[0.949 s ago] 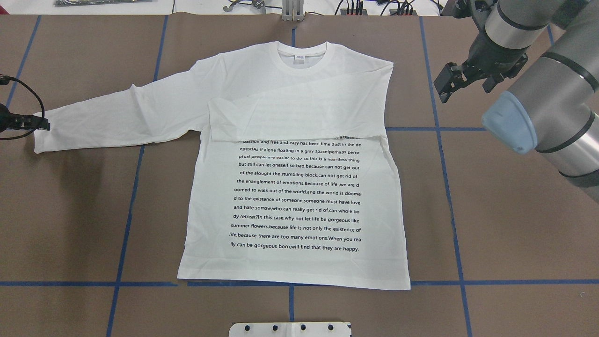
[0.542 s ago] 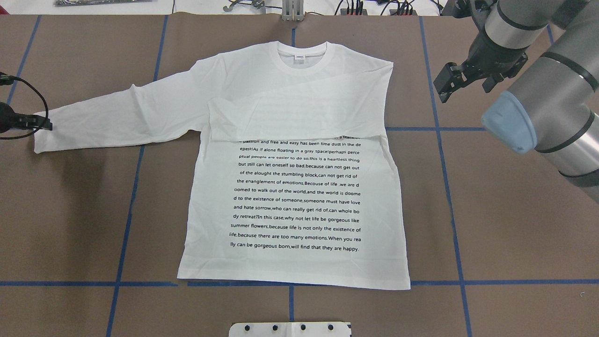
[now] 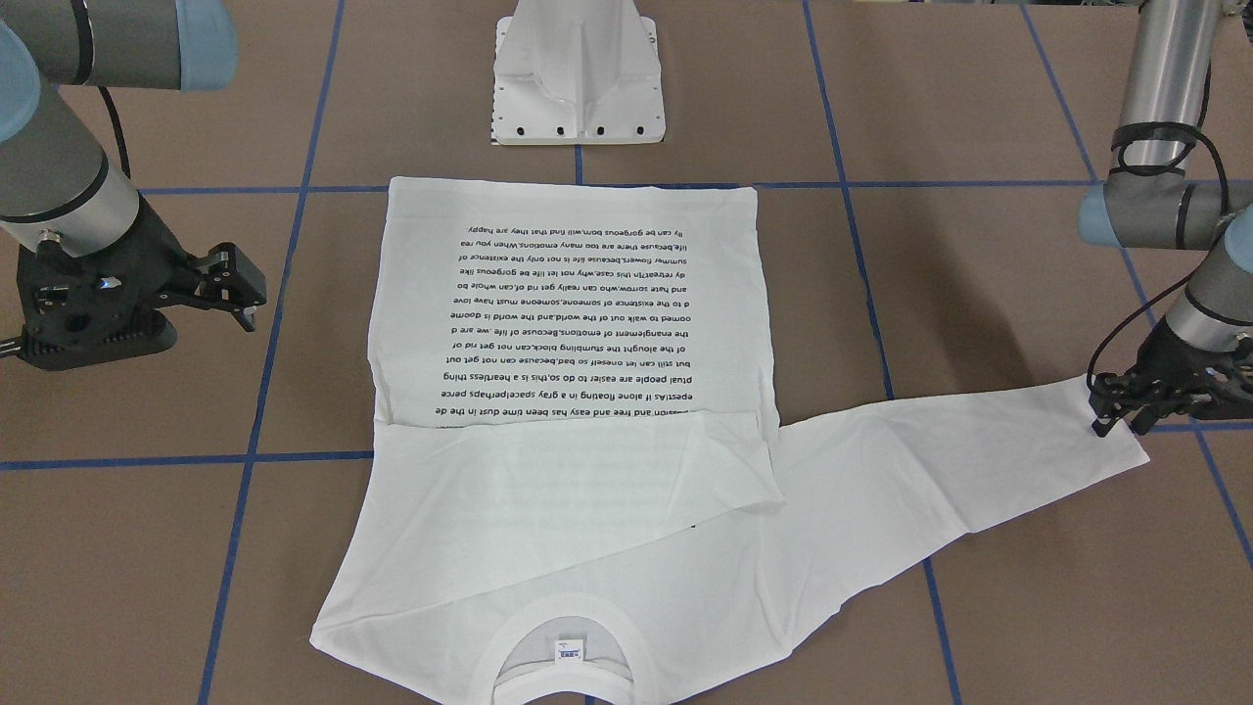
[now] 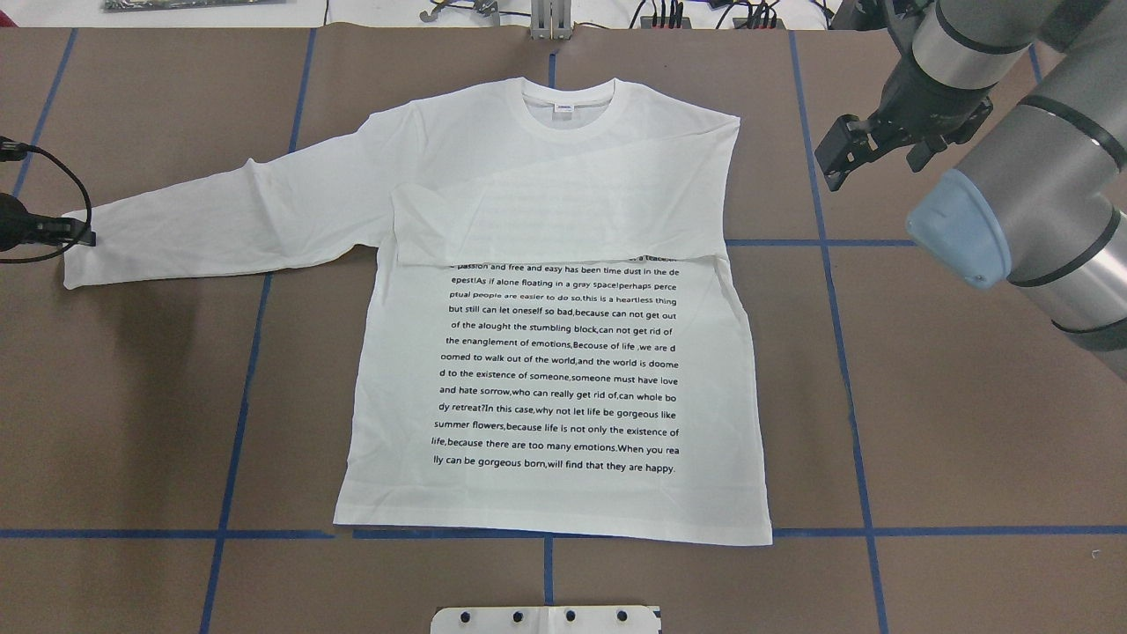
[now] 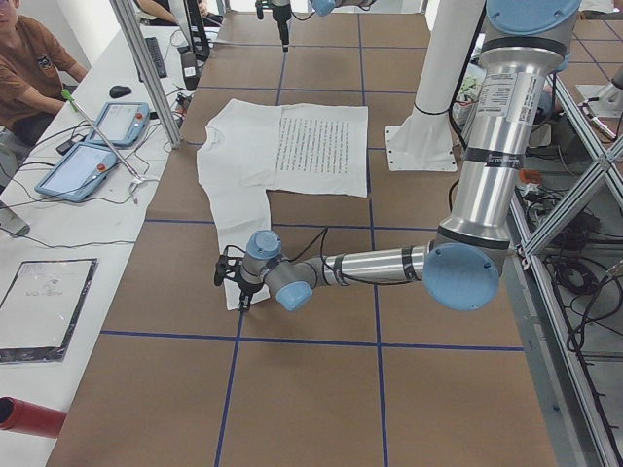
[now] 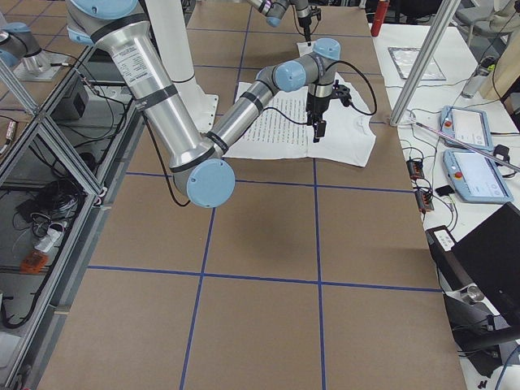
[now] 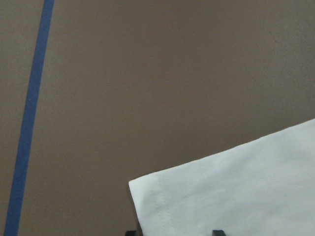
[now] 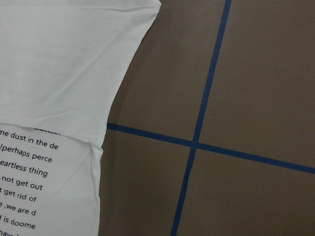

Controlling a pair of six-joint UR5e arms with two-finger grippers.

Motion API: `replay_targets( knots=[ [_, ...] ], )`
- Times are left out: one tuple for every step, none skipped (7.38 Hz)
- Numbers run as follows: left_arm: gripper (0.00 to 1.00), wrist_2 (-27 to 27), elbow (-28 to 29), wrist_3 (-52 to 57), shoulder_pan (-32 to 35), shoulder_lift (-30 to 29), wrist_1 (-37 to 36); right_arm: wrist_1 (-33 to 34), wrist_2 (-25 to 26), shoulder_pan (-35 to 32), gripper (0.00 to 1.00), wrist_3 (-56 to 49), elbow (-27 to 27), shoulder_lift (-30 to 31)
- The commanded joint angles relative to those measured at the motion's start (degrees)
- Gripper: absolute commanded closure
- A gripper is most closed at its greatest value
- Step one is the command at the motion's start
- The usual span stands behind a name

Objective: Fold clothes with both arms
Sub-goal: 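Withdraw the right arm while the left gripper moves to the other sleeve cuff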

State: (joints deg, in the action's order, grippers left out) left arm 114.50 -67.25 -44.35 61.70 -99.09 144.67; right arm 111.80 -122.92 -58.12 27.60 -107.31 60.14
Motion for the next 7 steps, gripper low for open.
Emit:
replay_targets(
  knots=[
    [0.43, 0.1, 0.2, 0.1, 0.0, 0.0, -0.1, 0.4, 0.1, 0.0, 0.00, 0.0, -0.8, 0.1],
    [0.43, 0.2, 0.1, 0.1, 0.0, 0.0, -0.1, 0.4, 0.1, 0.0, 0.00, 0.0, -0.8, 0.0],
    [0.48, 0.3, 0.1, 0.0, 0.0, 0.1, -0.1, 0.4, 0.1, 0.0, 0.00, 0.0, -0.8, 0.1],
    [0.63, 0.3, -0.1, 0.0, 0.0, 0.1, -0.4, 0.4, 0.1, 0.0, 0.00, 0.0, -0.8, 0.0],
    [0.78, 0.4, -0.5, -0.1, 0.0, 0.1, -0.7, 0.4, 0.1, 0.0, 0.00, 0.0, -0.8, 0.0],
    [0.88, 0.5, -0.9, -0.1, 0.0, 0.1, -0.8, 0.3, 0.1, 0.0, 0.00, 0.0, -0.7, 0.1],
    [1.00, 0.5, -2.2, -0.1, 0.0, 0.3, -1.6, 0.3, 0.1, 0.0, 0.00, 0.0, -0.6, 0.2]
  ],
)
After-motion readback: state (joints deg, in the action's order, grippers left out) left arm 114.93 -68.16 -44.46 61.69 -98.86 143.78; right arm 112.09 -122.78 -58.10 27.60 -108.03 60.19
